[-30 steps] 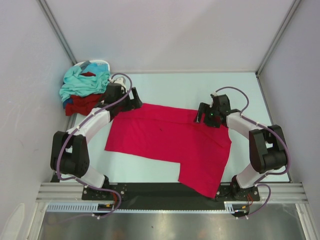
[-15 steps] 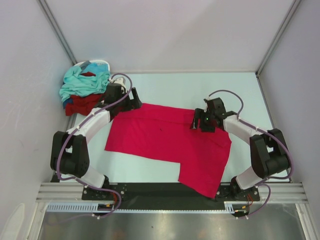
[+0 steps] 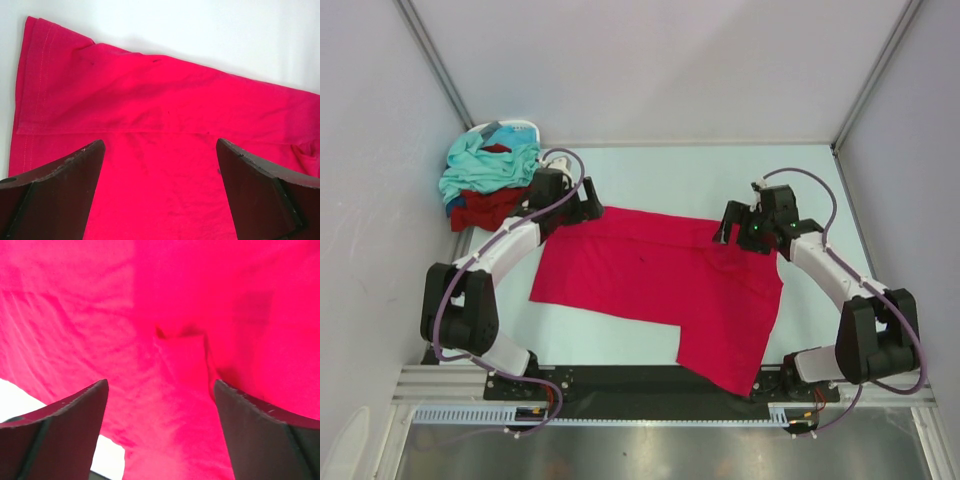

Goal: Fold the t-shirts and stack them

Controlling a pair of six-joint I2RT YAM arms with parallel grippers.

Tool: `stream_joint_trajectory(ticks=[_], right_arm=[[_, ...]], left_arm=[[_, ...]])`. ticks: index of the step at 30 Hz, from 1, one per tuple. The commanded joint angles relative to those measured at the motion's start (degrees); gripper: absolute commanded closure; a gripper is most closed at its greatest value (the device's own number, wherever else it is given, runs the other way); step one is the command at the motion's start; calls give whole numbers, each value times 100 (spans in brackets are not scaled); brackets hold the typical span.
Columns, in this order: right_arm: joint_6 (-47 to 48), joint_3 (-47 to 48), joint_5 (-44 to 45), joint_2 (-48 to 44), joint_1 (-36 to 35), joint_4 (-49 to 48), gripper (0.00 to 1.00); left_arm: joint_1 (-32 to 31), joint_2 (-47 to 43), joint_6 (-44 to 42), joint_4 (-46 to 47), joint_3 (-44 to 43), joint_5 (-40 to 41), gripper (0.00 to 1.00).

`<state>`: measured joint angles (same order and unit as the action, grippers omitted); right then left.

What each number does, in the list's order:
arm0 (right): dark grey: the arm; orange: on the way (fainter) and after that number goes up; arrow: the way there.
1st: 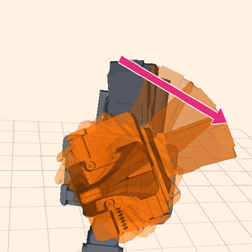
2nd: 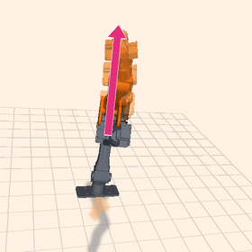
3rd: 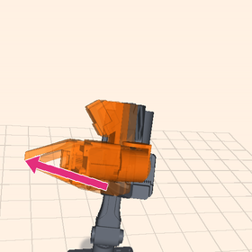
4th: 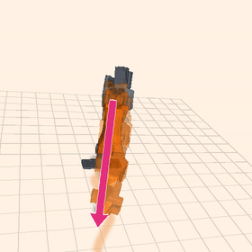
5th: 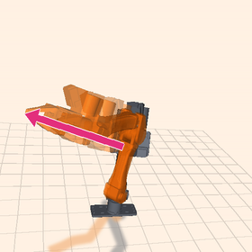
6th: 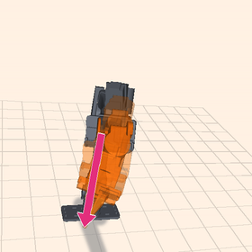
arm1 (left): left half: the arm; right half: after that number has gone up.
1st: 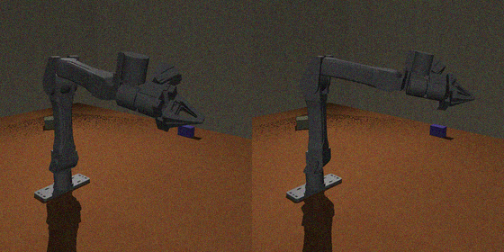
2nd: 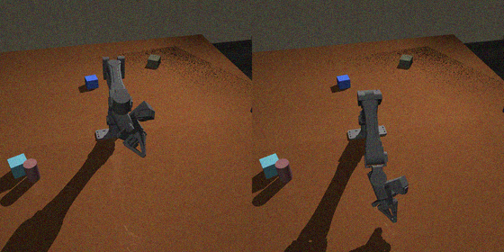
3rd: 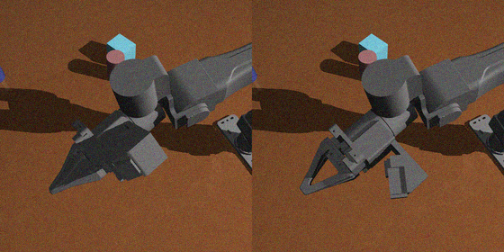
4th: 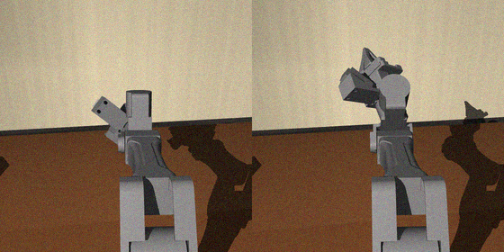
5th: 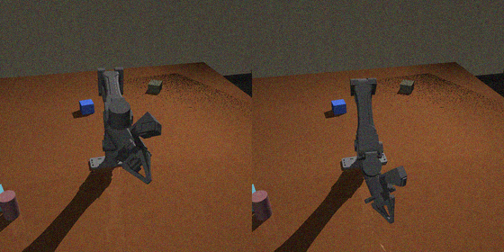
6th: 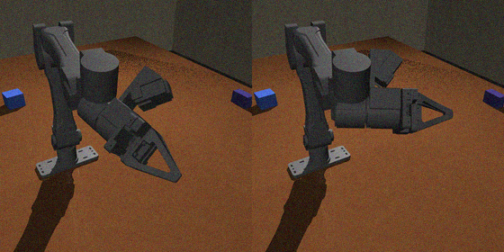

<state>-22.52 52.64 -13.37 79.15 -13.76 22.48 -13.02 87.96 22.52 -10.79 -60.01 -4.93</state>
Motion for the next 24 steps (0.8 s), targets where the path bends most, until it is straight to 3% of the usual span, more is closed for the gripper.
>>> stream_joint_trajectory(ticks=[1, 13, 19, 24], right_arm=[[389, 299, 132, 213, 110, 169, 4], [187, 273, -298, 1436, -118, -262, 1], [46, 107, -430, 1217, -425, -288, 10], [-94, -131, -509, 1111, -610, -341, 24]], left_arm=[[-43, -236, 59, 244, 51, -113, 1], [-43, -271, -46, 200, 68, -35, 1], [-43, -289, -38, 208, 103, 1, 0], [-43, -280, -11, 244, 147, -34, 0]])
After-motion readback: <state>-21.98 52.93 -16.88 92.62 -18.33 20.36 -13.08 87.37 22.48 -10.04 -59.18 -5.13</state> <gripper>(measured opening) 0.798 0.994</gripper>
